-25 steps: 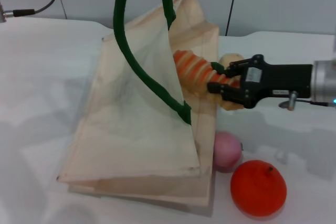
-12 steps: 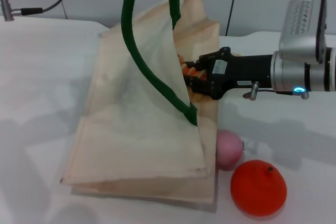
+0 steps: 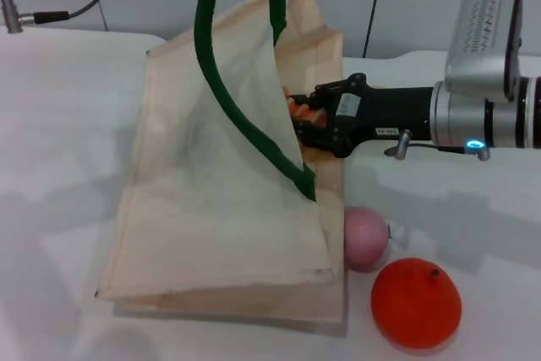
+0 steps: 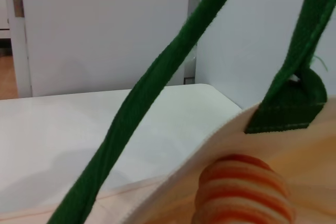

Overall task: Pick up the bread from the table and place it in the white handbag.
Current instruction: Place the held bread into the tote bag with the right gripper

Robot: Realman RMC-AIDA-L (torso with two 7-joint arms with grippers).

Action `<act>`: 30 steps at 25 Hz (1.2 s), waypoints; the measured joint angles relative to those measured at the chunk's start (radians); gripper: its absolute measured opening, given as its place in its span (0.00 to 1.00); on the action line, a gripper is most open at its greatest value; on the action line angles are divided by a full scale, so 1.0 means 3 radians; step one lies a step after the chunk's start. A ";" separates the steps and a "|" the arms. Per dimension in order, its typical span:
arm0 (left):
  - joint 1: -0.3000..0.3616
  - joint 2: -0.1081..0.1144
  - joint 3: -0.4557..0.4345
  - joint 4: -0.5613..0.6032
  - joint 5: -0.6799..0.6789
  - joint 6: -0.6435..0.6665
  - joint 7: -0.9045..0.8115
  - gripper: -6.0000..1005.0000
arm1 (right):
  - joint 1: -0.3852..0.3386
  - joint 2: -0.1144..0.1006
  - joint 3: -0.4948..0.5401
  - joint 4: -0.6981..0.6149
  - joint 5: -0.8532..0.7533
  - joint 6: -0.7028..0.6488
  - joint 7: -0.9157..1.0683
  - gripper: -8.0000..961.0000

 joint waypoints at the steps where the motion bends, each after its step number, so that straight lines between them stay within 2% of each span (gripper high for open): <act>1: 0.0000 0.0000 0.0000 0.0000 0.0000 0.0000 0.0000 0.14 | -0.0003 0.0000 0.0000 0.0000 0.0000 -0.0003 0.0002 0.33; 3: 0.0002 0.0001 0.0000 0.0000 -0.0001 -0.0002 0.0001 0.14 | -0.0013 0.0000 0.0001 0.0000 0.0001 -0.0012 0.0009 0.35; 9: 0.0017 0.0002 0.0000 0.0000 -0.0002 -0.0012 0.0002 0.14 | -0.0021 0.0000 0.0013 0.0005 0.0001 -0.0049 0.0017 0.59; 14: 0.0021 0.0002 0.0000 0.0000 -0.0001 -0.0016 0.0004 0.14 | -0.0026 0.0000 0.0038 0.0005 0.0001 -0.0050 0.0024 0.84; 19: 0.0025 0.0002 0.0000 0.0000 -0.0001 -0.0017 0.0004 0.14 | -0.0043 -0.0001 0.0037 0.0005 0.0001 -0.0088 0.0083 0.87; 22: 0.0035 0.0002 0.0000 -0.0001 -0.0002 -0.0021 0.0007 0.13 | -0.0080 -0.0005 0.0037 0.0004 0.0001 -0.0266 0.0142 0.90; 25: 0.0050 0.0001 0.0000 -0.0006 -0.0002 -0.0066 0.0016 0.13 | -0.0211 -0.0014 0.0069 -0.0034 0.0000 -0.0349 0.0163 0.92; 30: 0.0130 0.0003 0.0000 -0.0006 0.0011 -0.0171 0.0021 0.13 | -0.0470 -0.0026 0.0315 -0.0188 0.0001 -0.0170 0.0132 0.91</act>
